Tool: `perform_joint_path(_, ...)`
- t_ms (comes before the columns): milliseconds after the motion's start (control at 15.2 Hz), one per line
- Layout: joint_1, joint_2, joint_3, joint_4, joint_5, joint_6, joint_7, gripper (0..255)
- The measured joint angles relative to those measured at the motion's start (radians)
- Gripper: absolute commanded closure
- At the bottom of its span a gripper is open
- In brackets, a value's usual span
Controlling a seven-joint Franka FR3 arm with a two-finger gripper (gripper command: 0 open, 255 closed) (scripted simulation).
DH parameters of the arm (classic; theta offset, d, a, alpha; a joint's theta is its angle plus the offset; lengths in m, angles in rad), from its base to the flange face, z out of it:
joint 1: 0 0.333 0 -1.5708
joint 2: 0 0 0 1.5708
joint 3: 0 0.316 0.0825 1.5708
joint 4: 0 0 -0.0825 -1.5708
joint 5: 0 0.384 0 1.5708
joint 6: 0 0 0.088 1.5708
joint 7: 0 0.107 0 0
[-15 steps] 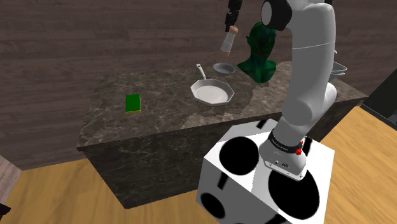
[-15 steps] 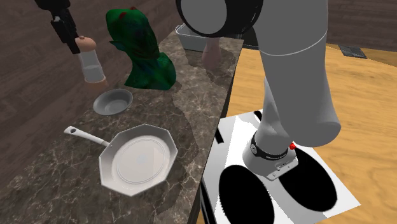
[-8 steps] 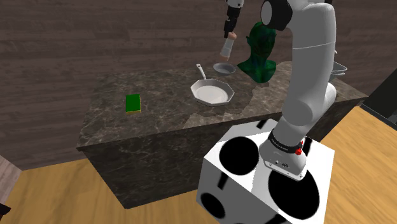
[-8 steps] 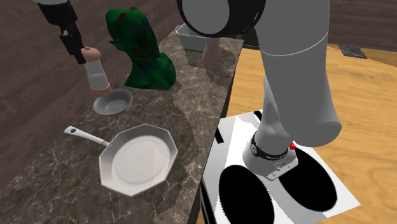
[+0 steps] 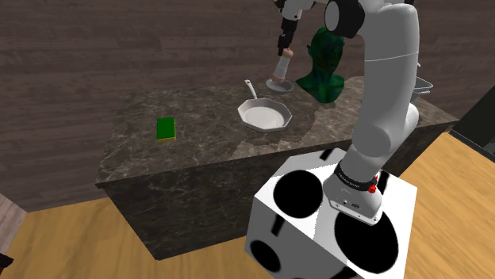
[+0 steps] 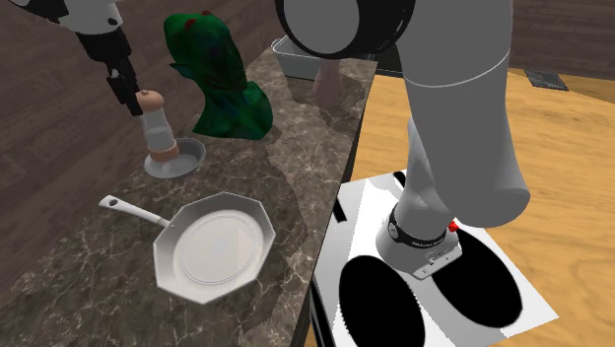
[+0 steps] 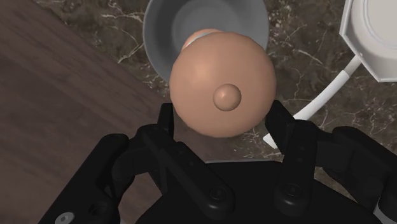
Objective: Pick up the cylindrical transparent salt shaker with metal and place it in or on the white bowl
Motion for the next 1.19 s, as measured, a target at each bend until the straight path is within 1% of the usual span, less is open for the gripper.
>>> perform_joint_path(198, 0.002, 0.006, 0.002, -0.027, 0.004, 0.032, -0.004, 255)
perform_joint_path(594, 0.003, 0.008, 0.003, -0.034, 0.005, 0.04, -0.004, 255)
perform_joint_path(660, 0.003, 0.008, 0.003, -0.034, 0.005, 0.04, -0.004, 0)
perform_joint_path(1056, 0.003, 0.007, 0.003, -0.034, 0.005, 0.041, -0.004, 0)
perform_joint_path(1188, 0.0, -0.003, -0.001, -0.004, -0.001, 0.003, -0.002, 0)
